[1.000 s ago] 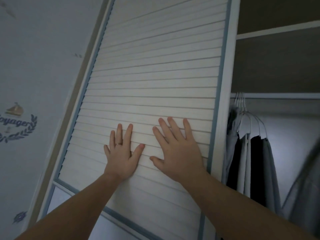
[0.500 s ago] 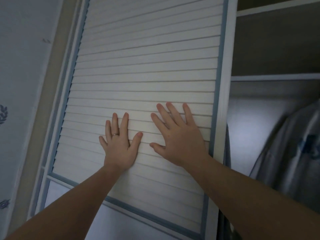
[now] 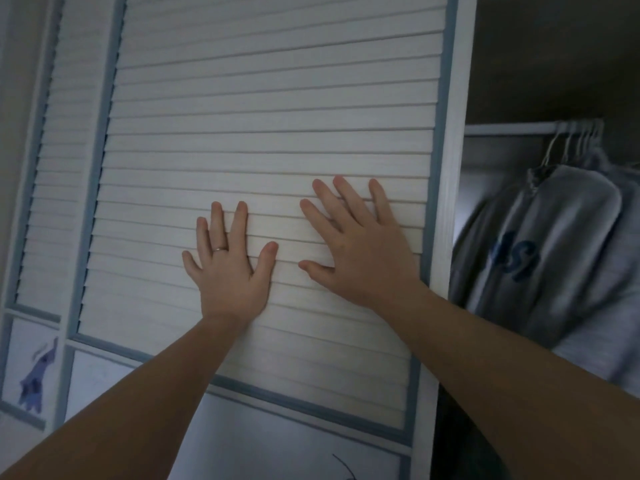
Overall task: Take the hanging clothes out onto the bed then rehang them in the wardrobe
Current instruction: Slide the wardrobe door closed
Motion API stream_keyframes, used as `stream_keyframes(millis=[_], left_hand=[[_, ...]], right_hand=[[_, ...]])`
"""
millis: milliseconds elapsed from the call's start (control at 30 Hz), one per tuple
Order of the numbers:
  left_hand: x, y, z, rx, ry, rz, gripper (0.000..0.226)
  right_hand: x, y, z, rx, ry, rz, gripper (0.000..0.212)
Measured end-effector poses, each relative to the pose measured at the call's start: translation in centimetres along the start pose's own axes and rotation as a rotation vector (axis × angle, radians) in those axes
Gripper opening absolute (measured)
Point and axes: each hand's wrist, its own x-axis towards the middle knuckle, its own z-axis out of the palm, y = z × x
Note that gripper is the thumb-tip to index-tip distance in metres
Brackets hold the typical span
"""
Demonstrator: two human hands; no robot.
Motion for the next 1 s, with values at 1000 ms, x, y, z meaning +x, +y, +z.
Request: stream_keyframes(millis=[1000], left_hand=[[-11.8, 23.9, 5.0, -0.028, -0.009, 0.065, 0.071]], right_hand=[[-17.2, 19.3, -7.5, -0.121, -0.02, 0.09, 0.076]])
